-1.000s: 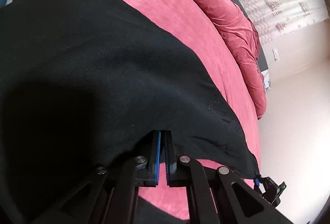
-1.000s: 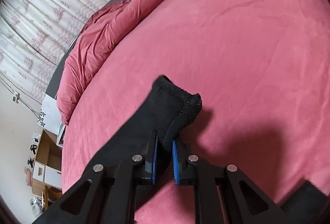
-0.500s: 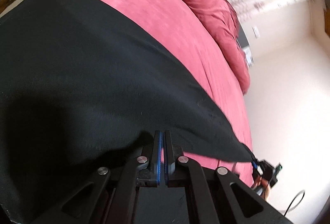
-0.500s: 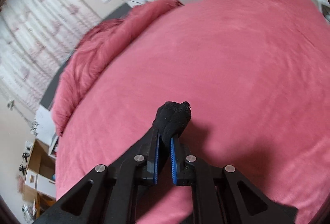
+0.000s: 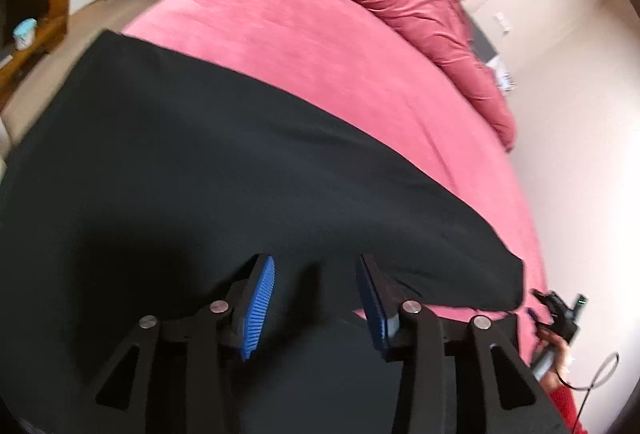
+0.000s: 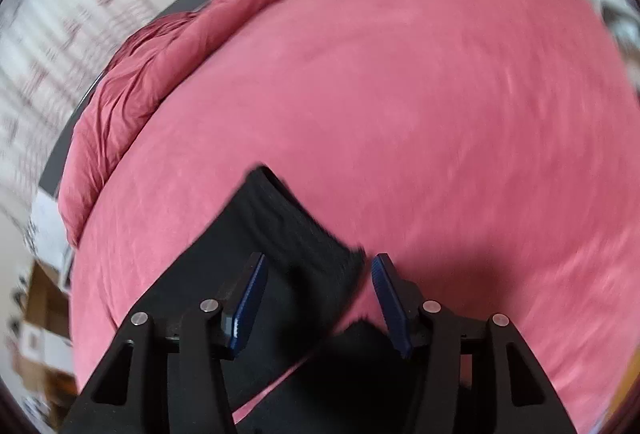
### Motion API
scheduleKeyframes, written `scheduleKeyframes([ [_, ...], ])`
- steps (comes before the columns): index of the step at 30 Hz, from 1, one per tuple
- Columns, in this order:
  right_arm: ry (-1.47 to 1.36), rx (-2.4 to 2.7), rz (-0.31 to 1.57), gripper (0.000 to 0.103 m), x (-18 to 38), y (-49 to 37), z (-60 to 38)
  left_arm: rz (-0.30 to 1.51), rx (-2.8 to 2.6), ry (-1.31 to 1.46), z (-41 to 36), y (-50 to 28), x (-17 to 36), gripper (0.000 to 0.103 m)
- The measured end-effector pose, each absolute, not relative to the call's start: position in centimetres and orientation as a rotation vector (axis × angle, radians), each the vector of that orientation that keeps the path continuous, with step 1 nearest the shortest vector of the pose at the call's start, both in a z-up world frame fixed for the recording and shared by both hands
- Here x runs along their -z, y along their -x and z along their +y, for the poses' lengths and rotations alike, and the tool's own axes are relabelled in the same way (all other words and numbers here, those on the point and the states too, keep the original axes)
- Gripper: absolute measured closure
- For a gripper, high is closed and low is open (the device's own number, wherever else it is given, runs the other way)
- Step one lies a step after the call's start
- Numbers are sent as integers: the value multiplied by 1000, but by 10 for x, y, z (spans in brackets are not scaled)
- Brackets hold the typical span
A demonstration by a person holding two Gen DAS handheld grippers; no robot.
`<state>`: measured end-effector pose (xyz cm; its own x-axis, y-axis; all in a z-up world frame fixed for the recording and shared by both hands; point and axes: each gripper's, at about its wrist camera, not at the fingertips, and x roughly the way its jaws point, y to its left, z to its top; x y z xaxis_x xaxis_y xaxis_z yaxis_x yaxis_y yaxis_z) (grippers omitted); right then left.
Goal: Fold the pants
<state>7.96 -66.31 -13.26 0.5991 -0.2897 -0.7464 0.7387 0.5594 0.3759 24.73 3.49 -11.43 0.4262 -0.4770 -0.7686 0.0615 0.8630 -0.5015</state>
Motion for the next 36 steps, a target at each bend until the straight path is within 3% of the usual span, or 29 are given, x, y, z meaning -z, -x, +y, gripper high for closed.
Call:
scheduleKeyframes([
  [2,-704,669,700,47,127,-83,-663,1095,303,403,41,-257,114,51],
  [6,-650,640,732,44,121,-90,-649,1132,230,348,48,-270,122,50],
  [9,-528,601,802,33,126,-111,-621,1121,225,291,48,-270,128,50],
  [18,-239,456,966,33,134,-174,-550,1155,174,236,86,-312,127,49],
  [25,-595,414,1034,28,136,-218,-555,1240,156,381,106,-361,133,43],
  [36,-806,594,1168,28,136,-275,-567,1387,103,681,84,-421,156,43],
])
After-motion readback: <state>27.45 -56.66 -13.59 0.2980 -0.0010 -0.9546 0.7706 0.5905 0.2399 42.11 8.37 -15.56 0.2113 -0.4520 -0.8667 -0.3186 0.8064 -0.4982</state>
